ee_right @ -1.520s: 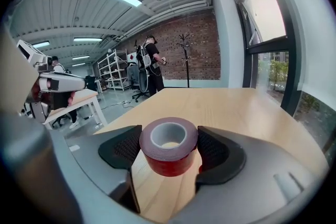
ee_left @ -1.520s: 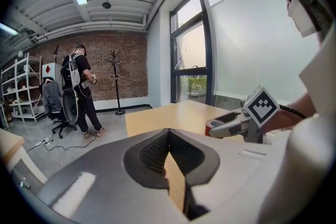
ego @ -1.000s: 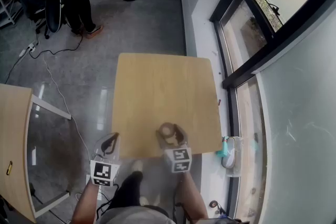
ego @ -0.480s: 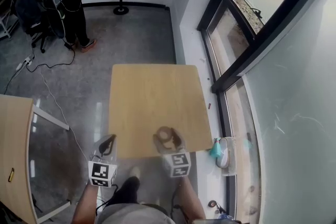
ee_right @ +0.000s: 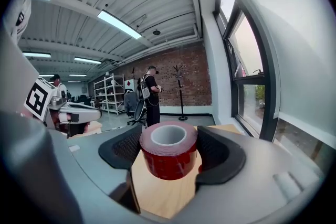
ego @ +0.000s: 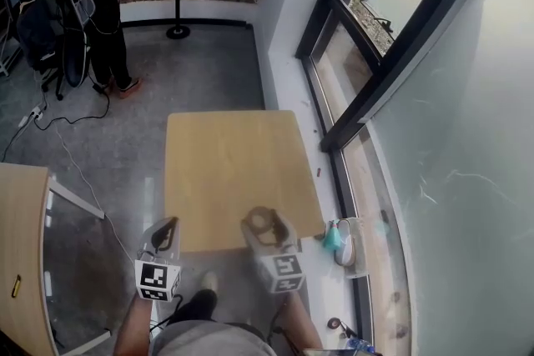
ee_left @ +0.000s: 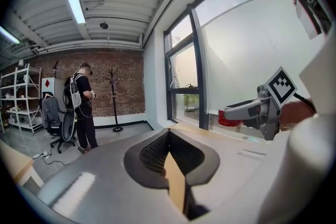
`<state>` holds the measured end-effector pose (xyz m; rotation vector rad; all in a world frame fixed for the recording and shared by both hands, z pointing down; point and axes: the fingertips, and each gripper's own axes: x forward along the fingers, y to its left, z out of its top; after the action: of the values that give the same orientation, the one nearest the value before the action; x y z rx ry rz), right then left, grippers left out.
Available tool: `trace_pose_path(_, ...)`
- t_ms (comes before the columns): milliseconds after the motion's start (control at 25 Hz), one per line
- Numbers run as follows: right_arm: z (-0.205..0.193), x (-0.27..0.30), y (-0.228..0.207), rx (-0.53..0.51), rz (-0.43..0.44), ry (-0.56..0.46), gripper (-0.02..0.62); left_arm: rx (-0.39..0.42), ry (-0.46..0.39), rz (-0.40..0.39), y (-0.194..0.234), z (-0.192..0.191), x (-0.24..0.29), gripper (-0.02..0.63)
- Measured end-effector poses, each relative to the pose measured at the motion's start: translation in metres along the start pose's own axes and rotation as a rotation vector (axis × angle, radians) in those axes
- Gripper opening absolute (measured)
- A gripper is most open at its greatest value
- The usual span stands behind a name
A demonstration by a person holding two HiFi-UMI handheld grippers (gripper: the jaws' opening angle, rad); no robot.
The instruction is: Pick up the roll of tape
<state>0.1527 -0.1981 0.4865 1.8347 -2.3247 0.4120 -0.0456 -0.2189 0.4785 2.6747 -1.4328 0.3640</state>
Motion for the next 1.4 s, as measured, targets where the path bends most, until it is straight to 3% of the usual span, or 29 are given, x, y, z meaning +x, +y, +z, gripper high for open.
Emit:
trace_pose_path(600, 0.018, -0.067, 0.003, -0.01, -0.046, -0.069, 0.344, 0.006, -0.06, -0.008, -0.022, 0.021, -0.036, 0.0)
trace_pose_path(1400, 0.028, -0.104, 0.022, -0.027, -0.091, -0.142, 0.341, 0.009, -0.104, -0.017, -0.024, 0.031, -0.065, 0.0)
